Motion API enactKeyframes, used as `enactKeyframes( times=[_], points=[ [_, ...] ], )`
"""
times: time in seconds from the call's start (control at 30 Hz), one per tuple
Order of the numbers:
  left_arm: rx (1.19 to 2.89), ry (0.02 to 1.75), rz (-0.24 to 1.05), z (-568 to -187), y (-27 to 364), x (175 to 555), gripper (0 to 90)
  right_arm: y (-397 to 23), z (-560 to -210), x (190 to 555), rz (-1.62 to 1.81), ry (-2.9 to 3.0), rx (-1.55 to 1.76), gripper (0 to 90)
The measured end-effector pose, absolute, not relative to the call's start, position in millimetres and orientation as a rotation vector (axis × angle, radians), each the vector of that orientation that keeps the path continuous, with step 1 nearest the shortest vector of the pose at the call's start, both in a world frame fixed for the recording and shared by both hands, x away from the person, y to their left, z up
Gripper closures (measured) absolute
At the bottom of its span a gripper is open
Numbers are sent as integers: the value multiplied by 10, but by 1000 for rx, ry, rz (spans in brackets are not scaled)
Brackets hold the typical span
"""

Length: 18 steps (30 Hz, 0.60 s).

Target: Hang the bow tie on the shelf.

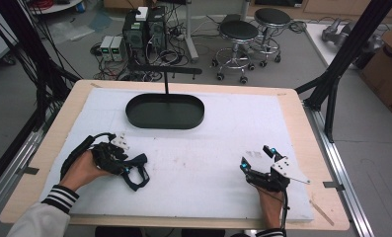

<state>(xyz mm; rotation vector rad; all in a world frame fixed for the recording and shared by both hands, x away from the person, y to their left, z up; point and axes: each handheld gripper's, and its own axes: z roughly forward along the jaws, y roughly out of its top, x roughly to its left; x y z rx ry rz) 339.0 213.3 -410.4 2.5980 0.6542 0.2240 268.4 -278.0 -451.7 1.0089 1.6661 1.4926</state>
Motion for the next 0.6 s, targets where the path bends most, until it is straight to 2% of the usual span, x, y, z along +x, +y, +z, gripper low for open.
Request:
enactKeyframes(
  times=[0.07, 0.27, 0.43, 0.6],
  points=[
    [2598, 647, 217, -4098, 2122, 3392, 579, -2782, -4517, 2683, 1495, 1666, 1012, 98],
    [2646, 653, 219, -4126, 2102, 3398, 614, -2784, -4518, 2684, 1494, 1664, 1013, 97],
    [2642, 661, 237, -4121, 2097, 3388, 717, -2785, -4518, 2684, 1494, 1664, 1013, 97],
    [2628, 689, 243, -4113, 2103, 3384, 735, -2784, -4517, 2683, 1494, 1664, 1013, 97]
  ],
)
